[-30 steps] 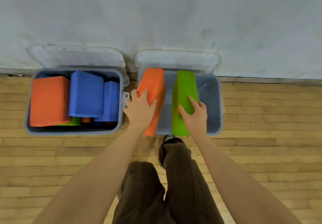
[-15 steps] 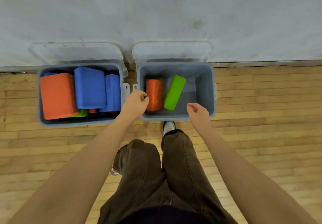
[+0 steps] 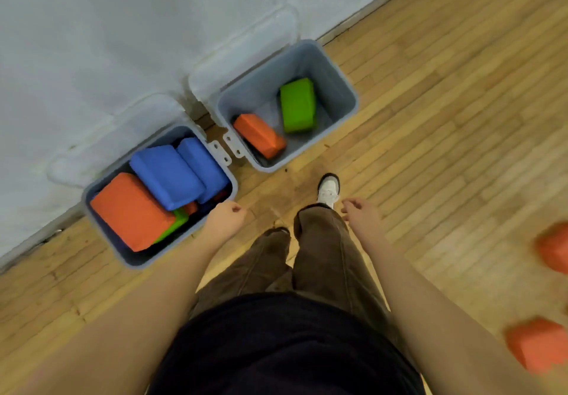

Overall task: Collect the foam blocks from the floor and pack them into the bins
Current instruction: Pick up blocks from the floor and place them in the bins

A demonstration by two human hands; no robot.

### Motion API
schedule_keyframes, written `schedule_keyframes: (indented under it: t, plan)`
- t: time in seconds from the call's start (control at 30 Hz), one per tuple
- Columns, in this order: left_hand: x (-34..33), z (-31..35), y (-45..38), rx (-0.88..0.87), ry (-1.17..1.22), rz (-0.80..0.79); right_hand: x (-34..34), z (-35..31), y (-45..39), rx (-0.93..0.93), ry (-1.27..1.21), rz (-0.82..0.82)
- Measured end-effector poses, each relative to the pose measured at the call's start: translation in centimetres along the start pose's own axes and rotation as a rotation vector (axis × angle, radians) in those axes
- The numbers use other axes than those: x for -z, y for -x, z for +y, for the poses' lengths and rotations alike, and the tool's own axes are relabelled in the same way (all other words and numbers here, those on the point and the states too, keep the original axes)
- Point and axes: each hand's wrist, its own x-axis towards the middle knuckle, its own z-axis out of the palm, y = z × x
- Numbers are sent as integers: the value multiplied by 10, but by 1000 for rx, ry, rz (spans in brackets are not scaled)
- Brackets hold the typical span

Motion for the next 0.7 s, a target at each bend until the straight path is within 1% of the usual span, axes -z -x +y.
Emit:
schedule_keyframes:
  t: [0.07, 0.13, 0.3, 0.4, 0.5, 0.57, 0.63, 0.7]
  plan:
    - [-8, 3, 7, -51, -73, -41, 5, 32, 24, -63, -122, 68]
    - [-23, 20, 13, -124, -189, -107, 14, 64, 51, -129, -236, 140]
    - [-94, 97, 42, -410, -570, -344, 28, 164, 130, -295, -544, 276]
    - [-158, 141, 73, -584, -767, -466, 19, 224, 182, -460, -736, 401]
    - [-242, 165, 117, -696, -931, -580, 1, 277, 234, -663, -922, 540]
    - [-283, 172, 141, -751, -974, -632, -10, 296, 250, -748, -978, 577]
    - [-342, 167, 181, -831, -1044, -709, -15, 329, 269, -848, -1111, 655]
    - [-395, 160, 215, -893, -1103, -757, -14, 359, 281, -901, -1208, 709]
